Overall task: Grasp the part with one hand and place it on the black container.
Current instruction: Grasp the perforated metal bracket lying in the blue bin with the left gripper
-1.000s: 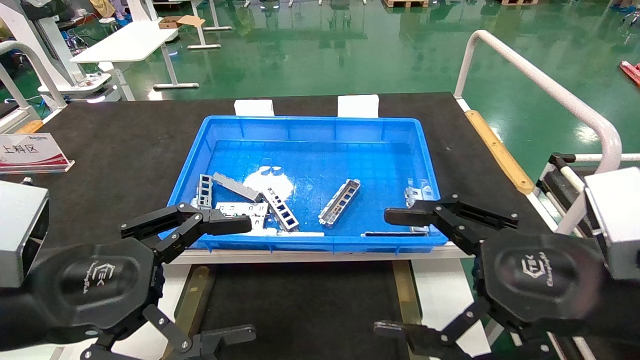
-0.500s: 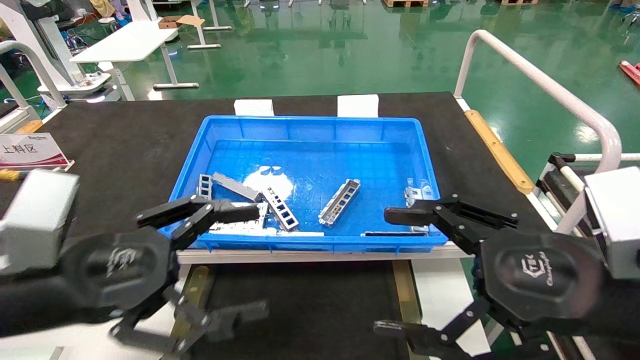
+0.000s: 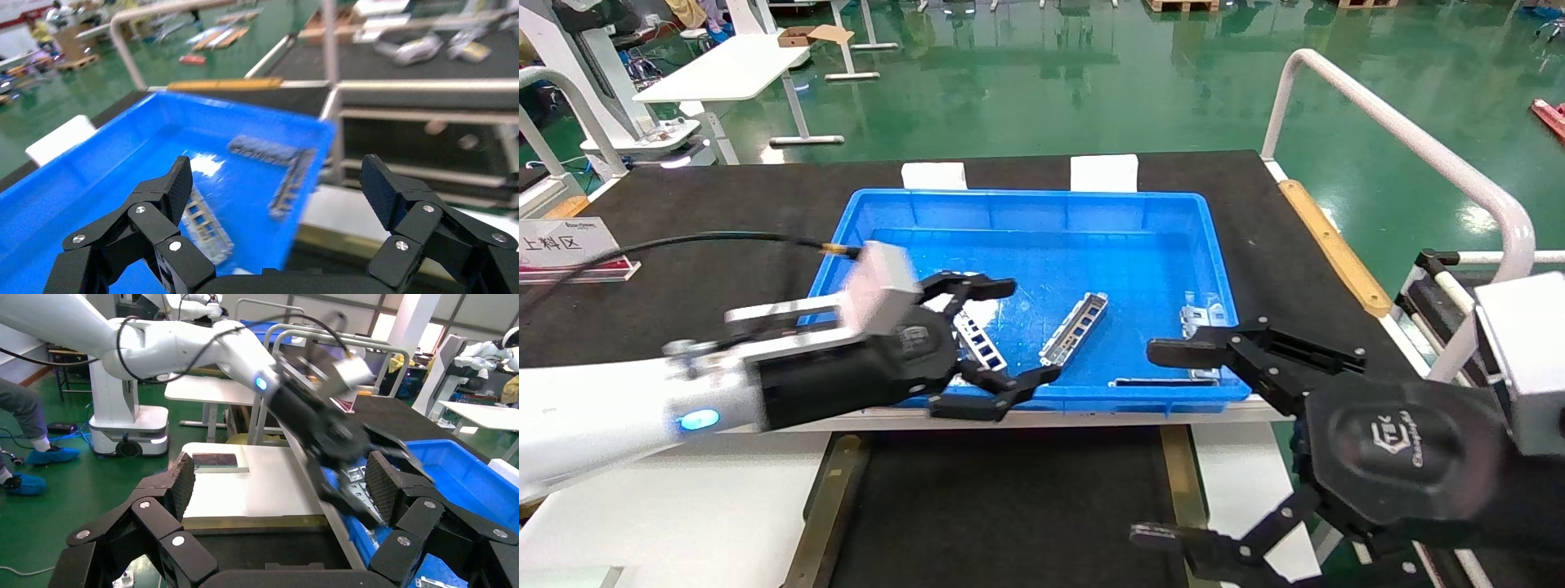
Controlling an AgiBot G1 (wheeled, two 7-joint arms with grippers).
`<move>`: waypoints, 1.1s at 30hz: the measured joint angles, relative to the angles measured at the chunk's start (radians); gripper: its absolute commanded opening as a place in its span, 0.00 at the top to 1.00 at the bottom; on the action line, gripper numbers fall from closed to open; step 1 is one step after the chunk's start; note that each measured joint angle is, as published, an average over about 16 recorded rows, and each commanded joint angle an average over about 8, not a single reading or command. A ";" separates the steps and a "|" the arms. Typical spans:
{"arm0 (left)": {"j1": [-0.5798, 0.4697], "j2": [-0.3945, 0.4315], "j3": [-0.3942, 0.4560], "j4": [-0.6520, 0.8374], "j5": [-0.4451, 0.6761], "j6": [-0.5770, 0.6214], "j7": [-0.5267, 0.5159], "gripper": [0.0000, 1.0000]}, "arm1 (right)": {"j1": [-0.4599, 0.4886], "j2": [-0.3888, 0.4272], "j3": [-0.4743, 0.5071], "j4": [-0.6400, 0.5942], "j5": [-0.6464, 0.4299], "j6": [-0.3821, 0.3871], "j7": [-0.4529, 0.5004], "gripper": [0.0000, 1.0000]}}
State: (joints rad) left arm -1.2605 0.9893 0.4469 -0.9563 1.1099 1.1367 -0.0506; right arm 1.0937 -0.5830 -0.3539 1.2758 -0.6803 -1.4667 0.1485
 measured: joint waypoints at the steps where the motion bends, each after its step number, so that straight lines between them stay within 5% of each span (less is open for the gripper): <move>1: -0.013 0.026 0.009 0.028 0.021 -0.023 0.011 0.00 | 0.000 0.000 0.000 0.000 0.000 0.000 0.000 0.00; 16: -0.172 0.339 0.122 0.443 0.176 -0.296 0.150 0.00 | 0.000 0.000 0.000 0.000 0.000 0.000 0.000 0.00; 30: -0.185 0.386 0.371 0.471 0.084 -0.508 0.082 0.00 | 0.000 0.000 0.000 0.000 0.000 0.000 0.000 0.00; 33: -0.186 0.386 0.431 0.459 0.058 -0.558 0.051 0.11 | 0.000 0.000 -0.001 0.000 0.000 0.000 0.000 0.11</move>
State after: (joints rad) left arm -1.4463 1.3751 0.8782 -0.4972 1.1679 0.5785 0.0006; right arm 1.0939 -0.5828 -0.3545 1.2758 -0.6799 -1.4665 0.1482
